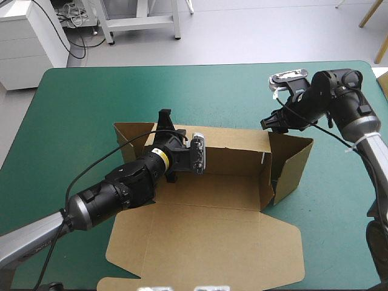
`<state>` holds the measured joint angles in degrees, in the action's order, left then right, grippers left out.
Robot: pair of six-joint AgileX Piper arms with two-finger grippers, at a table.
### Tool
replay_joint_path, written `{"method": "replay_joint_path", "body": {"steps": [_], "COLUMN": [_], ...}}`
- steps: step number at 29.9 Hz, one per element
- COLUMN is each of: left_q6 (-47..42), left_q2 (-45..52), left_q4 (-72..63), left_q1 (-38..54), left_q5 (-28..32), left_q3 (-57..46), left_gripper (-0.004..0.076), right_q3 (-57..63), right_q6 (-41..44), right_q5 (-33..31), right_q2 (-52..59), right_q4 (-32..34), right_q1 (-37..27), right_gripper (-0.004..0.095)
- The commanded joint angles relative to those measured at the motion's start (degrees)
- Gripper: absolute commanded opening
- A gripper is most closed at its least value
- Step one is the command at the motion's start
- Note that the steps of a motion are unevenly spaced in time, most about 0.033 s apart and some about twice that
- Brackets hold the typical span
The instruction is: Fold the box
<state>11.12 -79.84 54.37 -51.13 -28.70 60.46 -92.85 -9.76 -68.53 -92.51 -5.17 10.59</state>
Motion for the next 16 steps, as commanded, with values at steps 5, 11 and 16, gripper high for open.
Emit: {"method": "replay_joint_path", "body": {"steps": [5,11,16], "left_q6": [-1.0,-1.0,-1.0], "left_q2": [1.5,1.5,1.5], "left_q4": [-0.8,-0.9,-1.0], "left_q1": [-0.5,-0.5,-0.5], "left_q5": [0.3,0.3,0.3], "left_q3": [0.9,0.9,0.9], "left_gripper": [-0.0008,-0.0008,-0.0008], "right_q3": [1.6,7.2,11.0], "right_q6": [-0.6,-0.6,-0.6], "right_q5": [1.5,1.5,1.5], "right_q2": [3.8,7.9,11.6], "right_q4": [-0.9,-1.3,-3.4], "right_q1": [-0.4,-0.4,-0.4], "right_gripper": [0.0511,0.051,0.0511]}}
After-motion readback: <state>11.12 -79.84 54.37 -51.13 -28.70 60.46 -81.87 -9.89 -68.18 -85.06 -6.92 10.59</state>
